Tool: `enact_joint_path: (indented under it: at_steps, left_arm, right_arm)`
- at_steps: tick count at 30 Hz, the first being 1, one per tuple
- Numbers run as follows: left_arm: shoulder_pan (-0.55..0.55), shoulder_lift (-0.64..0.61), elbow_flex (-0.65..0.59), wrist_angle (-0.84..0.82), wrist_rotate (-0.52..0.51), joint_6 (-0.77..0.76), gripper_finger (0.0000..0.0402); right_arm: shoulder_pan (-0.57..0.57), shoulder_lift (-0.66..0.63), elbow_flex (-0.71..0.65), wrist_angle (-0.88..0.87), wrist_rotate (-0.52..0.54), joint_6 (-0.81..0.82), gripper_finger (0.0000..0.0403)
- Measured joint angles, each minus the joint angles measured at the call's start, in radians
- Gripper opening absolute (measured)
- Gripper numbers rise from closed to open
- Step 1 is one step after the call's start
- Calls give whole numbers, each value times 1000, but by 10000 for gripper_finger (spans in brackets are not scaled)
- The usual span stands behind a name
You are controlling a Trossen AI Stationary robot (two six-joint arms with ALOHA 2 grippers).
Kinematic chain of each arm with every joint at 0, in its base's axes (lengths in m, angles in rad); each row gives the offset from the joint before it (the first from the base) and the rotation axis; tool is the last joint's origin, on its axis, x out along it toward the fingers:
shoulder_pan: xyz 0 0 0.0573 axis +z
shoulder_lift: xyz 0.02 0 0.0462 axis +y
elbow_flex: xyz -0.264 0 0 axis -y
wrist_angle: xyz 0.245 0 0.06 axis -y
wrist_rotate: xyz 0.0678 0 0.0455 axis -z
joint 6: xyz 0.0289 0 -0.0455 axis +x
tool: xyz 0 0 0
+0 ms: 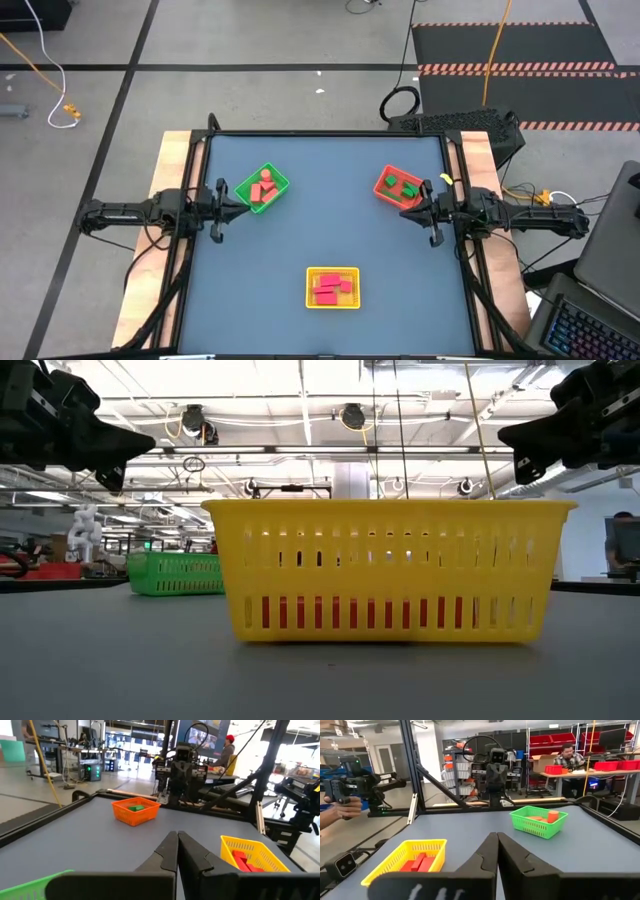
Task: Sort & place blocks by color
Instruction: Return to Home Position
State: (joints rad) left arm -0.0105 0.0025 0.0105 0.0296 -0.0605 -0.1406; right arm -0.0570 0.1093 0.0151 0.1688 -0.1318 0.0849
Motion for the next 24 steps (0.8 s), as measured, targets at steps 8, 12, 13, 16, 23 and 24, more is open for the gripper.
enact_joint_path:
  at_steps: [8,12,13,16,23,24]
  left_arm:
    - [0,4,2,-16,26,7,5]
    - [0,4,2,-22,45,14,5]
    - [0,4,2,-22,45,14,5]
    - [0,4,2,-23,46,15,5]
    - [0,4,2,-24,48,14,6]
    - [0,4,2,-24,48,12,6]
  right_arm:
    - [0,0,0,-92,9,15,0]
    - [0,9,0,-128,31,42,0]
    - [0,13,0,-129,32,43,0]
    - [0,29,0,-130,31,50,0]
    - [0,69,0,-134,31,64,0]
    - [0,71,0,-135,30,64,0]
